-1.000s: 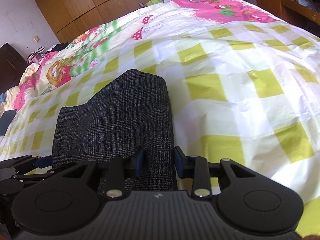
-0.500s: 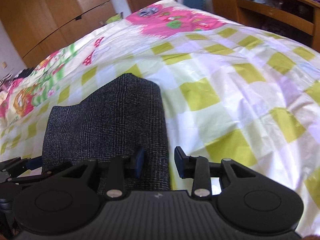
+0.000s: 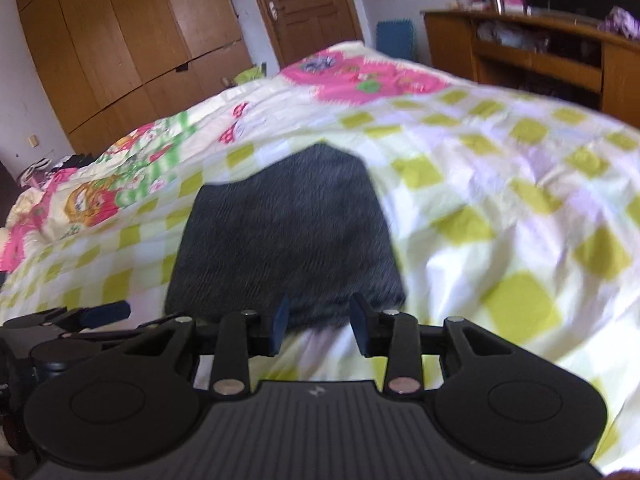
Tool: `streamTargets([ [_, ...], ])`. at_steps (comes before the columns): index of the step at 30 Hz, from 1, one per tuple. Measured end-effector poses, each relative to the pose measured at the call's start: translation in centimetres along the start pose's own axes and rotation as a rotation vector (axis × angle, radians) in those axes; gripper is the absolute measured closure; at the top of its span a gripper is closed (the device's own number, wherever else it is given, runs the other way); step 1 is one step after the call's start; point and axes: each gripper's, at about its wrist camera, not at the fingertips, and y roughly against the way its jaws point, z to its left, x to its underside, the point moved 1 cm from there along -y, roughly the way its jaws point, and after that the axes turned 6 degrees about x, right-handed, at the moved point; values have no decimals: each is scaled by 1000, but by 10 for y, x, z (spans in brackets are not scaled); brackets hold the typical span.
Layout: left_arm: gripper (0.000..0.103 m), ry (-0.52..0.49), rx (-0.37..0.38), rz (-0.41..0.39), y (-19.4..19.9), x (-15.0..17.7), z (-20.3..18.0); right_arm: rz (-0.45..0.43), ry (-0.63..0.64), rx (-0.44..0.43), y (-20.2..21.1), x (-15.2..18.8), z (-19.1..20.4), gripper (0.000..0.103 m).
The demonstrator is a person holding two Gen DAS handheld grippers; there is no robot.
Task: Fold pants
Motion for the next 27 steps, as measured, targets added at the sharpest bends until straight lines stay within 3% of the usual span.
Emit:
streamTargets([
  [3,0,12,25,-17,16,7,-3,22,24,-6,9,18,12,67],
  [11,0,24,20,-63,52,23,1,27,-7,8,27,35,19,67],
  [27,0,20,-12,-87,78,34,0,20,18,-38,49,46,41,66],
])
